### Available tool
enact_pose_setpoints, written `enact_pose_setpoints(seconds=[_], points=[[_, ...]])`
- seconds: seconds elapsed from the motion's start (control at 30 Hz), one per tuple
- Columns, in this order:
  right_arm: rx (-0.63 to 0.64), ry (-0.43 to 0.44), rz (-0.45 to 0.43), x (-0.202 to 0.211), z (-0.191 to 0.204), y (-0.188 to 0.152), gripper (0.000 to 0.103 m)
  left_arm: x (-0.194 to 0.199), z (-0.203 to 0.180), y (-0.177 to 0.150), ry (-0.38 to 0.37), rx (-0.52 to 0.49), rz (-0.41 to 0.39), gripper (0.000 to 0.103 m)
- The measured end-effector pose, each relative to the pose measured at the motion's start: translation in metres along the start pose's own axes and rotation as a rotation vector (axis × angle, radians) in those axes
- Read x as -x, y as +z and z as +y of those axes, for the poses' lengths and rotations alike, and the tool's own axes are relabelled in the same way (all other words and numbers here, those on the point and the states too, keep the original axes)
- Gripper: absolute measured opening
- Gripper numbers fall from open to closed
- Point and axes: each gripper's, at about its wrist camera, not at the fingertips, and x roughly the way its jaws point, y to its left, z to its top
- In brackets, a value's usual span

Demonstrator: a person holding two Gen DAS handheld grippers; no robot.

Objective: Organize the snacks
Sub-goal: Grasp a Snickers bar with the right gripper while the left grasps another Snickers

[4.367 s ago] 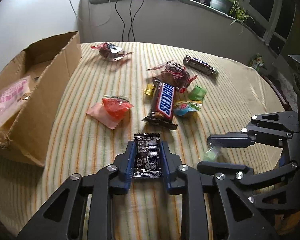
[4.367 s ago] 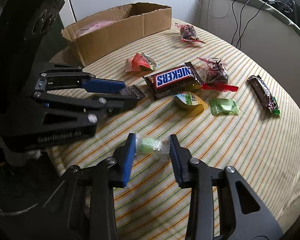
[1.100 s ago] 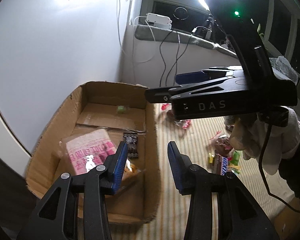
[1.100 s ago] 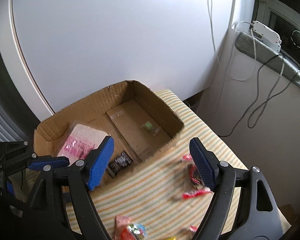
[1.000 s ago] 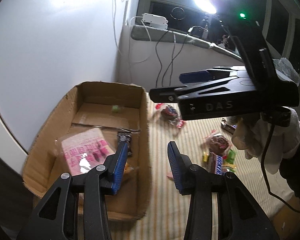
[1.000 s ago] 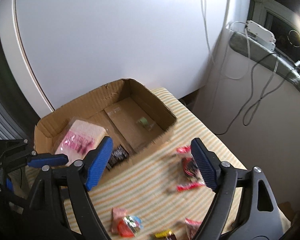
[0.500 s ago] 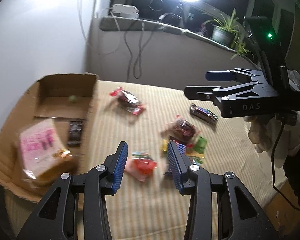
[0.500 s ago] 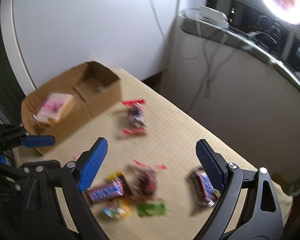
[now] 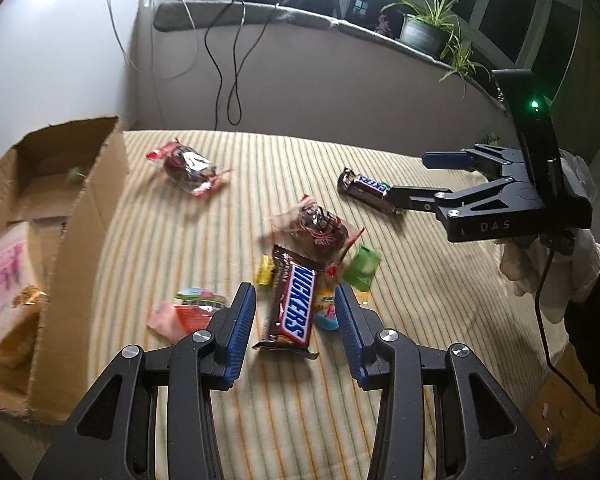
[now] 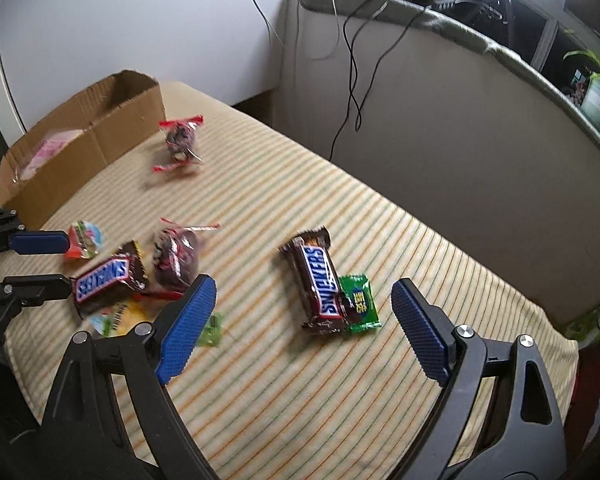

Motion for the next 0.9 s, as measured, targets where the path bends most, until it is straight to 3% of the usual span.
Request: enact_pose_setpoints(seconds=[0.3,0.5,0.67,0.9], points=[[-0.029,0.06,0.034,-0.023,-0.014,0.003,0.061,-0.013,0.0,0.0,0.018,-0.003,0.043,0.033],[-0.033,0.077,0.044,-0.035,-0.017,0.006,0.059,-0.021,0.0,0.001,0.03,-0.009,0.064,0.033],[-0.027,0.094,0.064,-0.046,-0.012,0.005,0.049,-0.031,-0.002,0.001,0.032,-0.016,0.084,0.03],[-0.019,0.076,0.087,-0.055,-0.011,0.006,0.049,-0.037,0.0,0.0,0.017,-0.007,0.092,0.029]])
